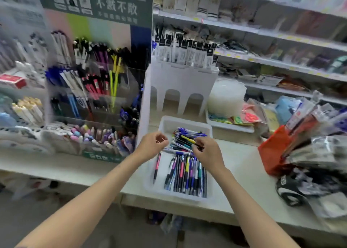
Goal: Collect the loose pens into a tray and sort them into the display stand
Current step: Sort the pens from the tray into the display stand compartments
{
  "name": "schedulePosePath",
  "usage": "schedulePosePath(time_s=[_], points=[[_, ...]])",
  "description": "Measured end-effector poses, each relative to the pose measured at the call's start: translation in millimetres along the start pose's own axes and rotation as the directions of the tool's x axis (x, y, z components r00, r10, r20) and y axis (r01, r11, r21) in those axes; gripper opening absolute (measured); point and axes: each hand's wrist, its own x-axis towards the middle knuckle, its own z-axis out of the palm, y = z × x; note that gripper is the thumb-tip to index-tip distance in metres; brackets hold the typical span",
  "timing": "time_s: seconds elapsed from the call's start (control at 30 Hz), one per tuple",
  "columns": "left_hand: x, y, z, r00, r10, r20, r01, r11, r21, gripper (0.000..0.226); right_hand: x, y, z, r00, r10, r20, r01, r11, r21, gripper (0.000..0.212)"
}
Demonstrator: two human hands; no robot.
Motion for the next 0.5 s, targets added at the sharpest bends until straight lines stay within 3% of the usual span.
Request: schedulePosePath(time_s=[0.13,0.27,0.37,0.5], points=[[-6.6,-27.2,73.9,0.977,-0.205,0.061,0.188,0.959,0.212,0.045,-41.4,53.2,12.6,0.991,0.051,0.121,-0.036,0.992,-0.119,0.043],[-14.6,-43.9,112.6,0.900,-0.436,-0.007,0.405,0.830,0.384,0.101,-69.7,73.5,34.2,0.988,0.057,0.141,-0.054,0.998,-0.028,0.048],[-15.9,-41.6,127.5,0.884,-0.462,-0.077,0.457,0.814,0.360,0.113,-73.8,82.7,42.1,0.994,0.049,0.100,-0.065,0.985,0.161,0.036],[-15.7,-37.3,135.5,0.863,-0.501,-0.068,0.475,0.759,0.445,0.113,-73.4,87.8,47.3,0.990,0.081,0.112,-0.100,0.979,0.178,0.043]])
